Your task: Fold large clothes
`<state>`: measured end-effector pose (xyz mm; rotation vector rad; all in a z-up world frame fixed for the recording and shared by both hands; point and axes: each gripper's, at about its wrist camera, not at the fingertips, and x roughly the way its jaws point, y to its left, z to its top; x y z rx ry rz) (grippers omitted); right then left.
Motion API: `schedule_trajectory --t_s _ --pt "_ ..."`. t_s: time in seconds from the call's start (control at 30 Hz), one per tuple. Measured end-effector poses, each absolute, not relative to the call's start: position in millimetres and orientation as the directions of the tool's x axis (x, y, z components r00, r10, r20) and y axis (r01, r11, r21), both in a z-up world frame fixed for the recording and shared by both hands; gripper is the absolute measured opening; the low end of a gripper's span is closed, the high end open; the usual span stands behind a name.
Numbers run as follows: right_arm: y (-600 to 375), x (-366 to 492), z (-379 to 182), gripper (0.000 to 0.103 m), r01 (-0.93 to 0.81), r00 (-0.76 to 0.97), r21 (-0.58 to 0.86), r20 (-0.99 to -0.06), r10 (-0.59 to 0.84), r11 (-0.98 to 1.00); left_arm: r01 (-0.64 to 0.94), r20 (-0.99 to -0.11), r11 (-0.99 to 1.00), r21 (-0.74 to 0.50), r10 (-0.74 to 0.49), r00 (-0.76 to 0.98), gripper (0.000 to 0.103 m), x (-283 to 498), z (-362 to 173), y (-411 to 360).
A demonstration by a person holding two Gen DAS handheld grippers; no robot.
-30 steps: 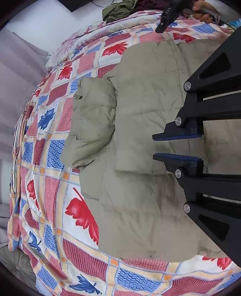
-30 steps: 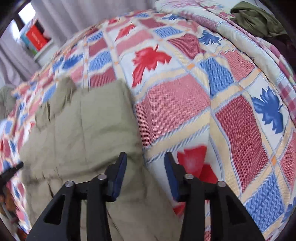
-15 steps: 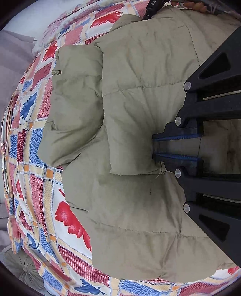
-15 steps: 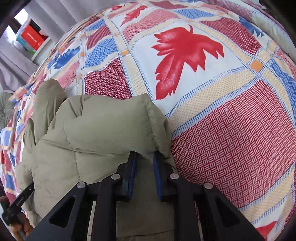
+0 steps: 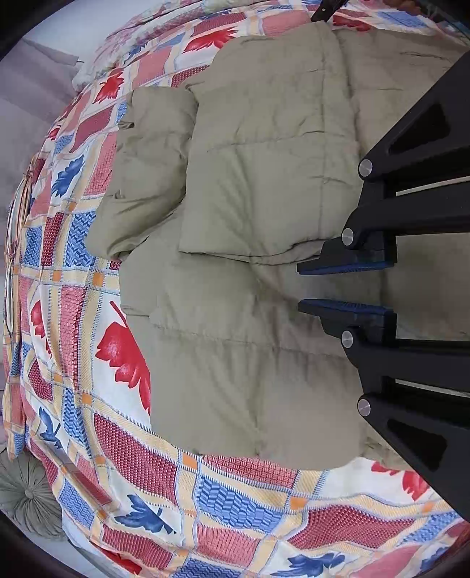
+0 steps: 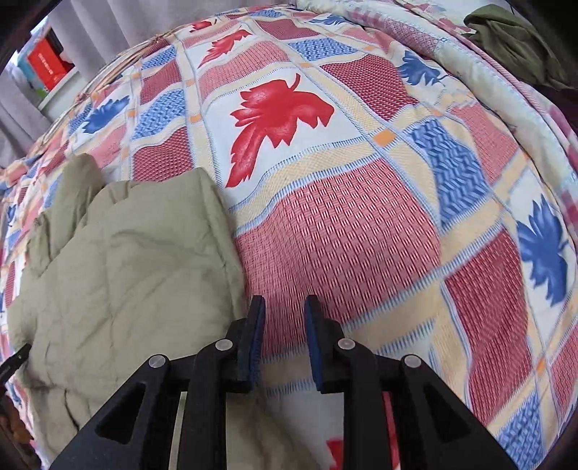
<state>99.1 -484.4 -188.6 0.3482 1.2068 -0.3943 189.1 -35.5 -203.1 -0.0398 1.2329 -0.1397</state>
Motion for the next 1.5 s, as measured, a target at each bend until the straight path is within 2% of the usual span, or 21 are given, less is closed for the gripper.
schedule_trajectory --t_s 0.07,0.13,0.23,0.53,0.57,0.6,0.63,0.67,0.83,0.9,0.97,1.03,1.1,1.13,1.17,1.3,1.5 --pt "-476.4 84.8 -181.1 0.034 0.466 0.305 0.077 -0.949 -0.078 0.881 0.103 -0.936 0.99 -0.095 -0.124 0.33 0.015 175.3 -192.9 -31.5" --pt "-466.3 70.6 -173.4 0.034 0.462 0.306 0.097 -0.95 -0.056 0.882 0.118 -0.936 0.989 -0.094 -0.128 0.328 0.015 159.7 -185.0 -27.3" --pt "-450.9 50.9 -167.3 0.042 0.462 0.302 0.144 -0.953 -0.002 0.875 0.118 -0.944 0.988 -0.099 -0.131 0.304 0.015 138.4 -178.2 -19.4" --pt "-409.5 -10.7 -145.0 0.043 0.489 0.259 0.192 -0.964 0.068 0.851 0.106 -0.957 0.984 -0.142 -0.164 0.24 0.016 74.7 -159.0 5.7" --pt "-406.7 -16.2 -141.6 0.043 0.493 0.256 0.196 -0.964 0.075 0.848 0.106 -0.958 0.984 -0.141 -0.162 0.235 0.044 69.4 -156.8 7.9" --pt "-403.7 -22.0 -138.2 0.043 0.496 0.253 0.2 -0.964 0.08 0.845 0.101 -0.961 0.985 -0.137 -0.157 0.23 0.077 64.4 -154.2 10.7" --pt "-401.1 -26.7 -135.1 0.043 0.498 0.251 0.202 -0.964 0.082 0.844 0.083 -0.958 0.989 -0.125 -0.142 0.248 0.1 57.4 -148.9 14.6" --pt "-398.5 -31.1 -132.4 0.043 0.498 0.247 0.202 -0.965 0.085 0.844 0.086 -0.955 0.989 -0.118 -0.137 0.263 0.103 53.5 -144.6 16.7" --pt "-387.8 -49.7 -121.4 0.045 0.504 0.231 0.21 -0.967 0.104 0.838 0.093 -0.961 0.992 -0.08 -0.101 0.256 0.103 39.5 -136.4 25.6" --pt "-383.9 -56.6 -118.6 0.057 0.508 0.233 0.229 -0.965 0.123 0.83 0.08 -0.966 0.993 -0.083 -0.1 0.239 0.103 35.6 -137.4 32.6" --pt "-380.2 -62.9 -116.5 0.074 0.508 0.241 0.255 -0.959 0.149 0.823 0.072 -0.97 0.994 -0.083 -0.097 0.224 0.103 30.8 -139.4 38.6" --pt "-377.4 -69.6 -114.1 0.085 0.509 0.259 0.289 -0.95 0.176 0.811 0.062 -0.976 0.996 -0.07 -0.081 0.204 0.103 23.7 -143.0 44.2" --pt "-374.8 -75.0 -114.3 0.085 0.509 0.273 0.329 -0.938 0.213 0.796 0.05 -0.979 0.996 -0.071 -0.079 0.187 0.103 14.4 -146.6 48.8" --pt "-373.7 -77.8 -114.9 0.089 0.509 0.283 0.352 -0.93 0.234 0.786 0.039 -0.98 0.997 -0.071 -0.077 0.184 0.103 11.9 -147.5 52.2" --pt "-372.2 -82.1 -115.7 0.103 0.508 0.297 0.386 -0.918 0.263 0.77 0.04 -0.981 0.996 -0.074 -0.08 0.18 0.103 7.8 -148.3 54.1" --pt "-363.9 -90.8 -115.7 0.103 0.499 0.32 0.443 -0.893 0.317 0.745 0.023 -0.982 0.996 -0.085 -0.088 0.166 0.103 -2.6 -152.5 60.7" --pt "-366.0 -100.1 -124.3 0.103 0.51 0.245 0.411 -0.911 0.331 0.756 0.017 -0.984 0.991 -0.133 -0.134 0.119 0.103 -15.2 -169.1 74.6"
